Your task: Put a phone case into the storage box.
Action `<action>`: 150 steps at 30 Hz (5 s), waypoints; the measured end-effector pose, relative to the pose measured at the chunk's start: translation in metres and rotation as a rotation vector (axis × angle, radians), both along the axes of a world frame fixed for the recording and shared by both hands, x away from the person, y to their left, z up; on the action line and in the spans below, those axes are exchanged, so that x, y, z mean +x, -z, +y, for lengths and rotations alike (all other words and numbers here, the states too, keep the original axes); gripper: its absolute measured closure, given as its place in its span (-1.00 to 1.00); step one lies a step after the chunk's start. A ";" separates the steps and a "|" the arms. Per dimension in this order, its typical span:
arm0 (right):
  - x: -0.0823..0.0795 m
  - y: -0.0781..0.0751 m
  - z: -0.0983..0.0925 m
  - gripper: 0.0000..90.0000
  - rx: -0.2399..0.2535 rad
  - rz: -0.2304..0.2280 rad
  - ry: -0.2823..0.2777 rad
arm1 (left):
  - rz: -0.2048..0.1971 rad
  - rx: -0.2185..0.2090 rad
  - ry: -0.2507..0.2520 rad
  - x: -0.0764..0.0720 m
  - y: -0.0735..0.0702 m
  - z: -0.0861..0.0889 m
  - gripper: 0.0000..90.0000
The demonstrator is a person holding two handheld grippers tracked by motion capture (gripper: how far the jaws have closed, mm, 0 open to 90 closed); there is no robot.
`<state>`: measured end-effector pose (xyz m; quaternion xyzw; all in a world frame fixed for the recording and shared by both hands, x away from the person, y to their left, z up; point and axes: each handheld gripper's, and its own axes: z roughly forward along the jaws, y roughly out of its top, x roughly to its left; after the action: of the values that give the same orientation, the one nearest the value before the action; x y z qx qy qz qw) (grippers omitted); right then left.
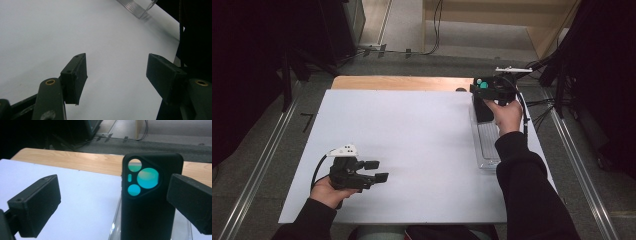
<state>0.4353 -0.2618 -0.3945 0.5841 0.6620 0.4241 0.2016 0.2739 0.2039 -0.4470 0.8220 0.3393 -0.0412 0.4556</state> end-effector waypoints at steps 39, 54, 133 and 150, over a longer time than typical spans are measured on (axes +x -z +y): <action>-0.075 0.006 0.029 -1.00 0.038 0.029 -0.281 | 0.012 0.006 0.026 0.009 -0.001 0.001 -0.27; -0.095 0.013 0.037 -1.00 0.051 0.044 -0.417 | 0.005 0.007 0.034 0.007 -0.002 0.001 -0.27; -0.204 0.085 0.000 -0.72 -0.057 0.143 -0.580 | -0.012 0.015 0.062 -0.008 0.000 0.006 -0.27; -0.202 0.086 -0.003 -0.72 -0.053 0.146 -0.549 | -0.010 0.021 0.070 -0.008 0.001 0.005 -0.27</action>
<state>0.2336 -0.2646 -0.4810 0.4064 0.8190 0.4024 0.0462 0.2659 0.2087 -0.4482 0.8384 0.3084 -0.0492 0.4468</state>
